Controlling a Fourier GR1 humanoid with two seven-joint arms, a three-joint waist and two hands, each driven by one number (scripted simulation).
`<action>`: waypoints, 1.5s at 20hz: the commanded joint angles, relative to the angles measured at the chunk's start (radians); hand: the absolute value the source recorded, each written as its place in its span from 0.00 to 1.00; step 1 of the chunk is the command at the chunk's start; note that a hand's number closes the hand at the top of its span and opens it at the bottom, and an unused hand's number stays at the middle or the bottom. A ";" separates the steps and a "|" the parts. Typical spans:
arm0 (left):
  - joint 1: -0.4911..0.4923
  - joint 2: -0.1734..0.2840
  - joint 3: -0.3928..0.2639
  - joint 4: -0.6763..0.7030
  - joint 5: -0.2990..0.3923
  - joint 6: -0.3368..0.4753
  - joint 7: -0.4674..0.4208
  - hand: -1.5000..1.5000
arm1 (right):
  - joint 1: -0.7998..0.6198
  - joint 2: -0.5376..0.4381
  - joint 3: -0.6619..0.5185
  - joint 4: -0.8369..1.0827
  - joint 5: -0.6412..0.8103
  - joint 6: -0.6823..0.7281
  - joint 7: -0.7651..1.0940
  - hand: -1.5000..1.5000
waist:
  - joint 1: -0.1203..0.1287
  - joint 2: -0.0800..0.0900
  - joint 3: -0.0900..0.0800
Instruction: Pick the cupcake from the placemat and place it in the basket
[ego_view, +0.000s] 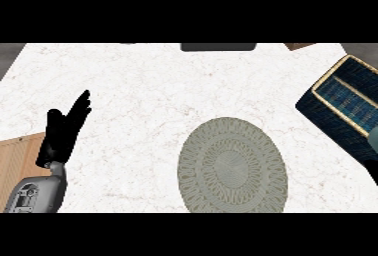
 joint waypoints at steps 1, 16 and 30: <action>0.003 -0.008 -0.004 0.005 -0.011 0.012 -0.019 0.50 | -0.204 -0.205 -0.137 0.124 -0.070 0.121 0.078 1.00 | 0.004 0.003 0.001; -0.034 -0.009 -0.013 -0.020 0.004 -0.024 0.032 0.50 | -0.307 -0.721 -0.145 0.903 -0.039 -0.021 -0.471 1.00 | 0.038 0.017 0.007; 0.002 -0.008 0.001 -0.001 0.005 -0.034 -0.033 0.50 | -0.260 -0.640 -0.010 1.294 0.067 -0.210 -0.641 1.00 | 0.041 0.016 0.007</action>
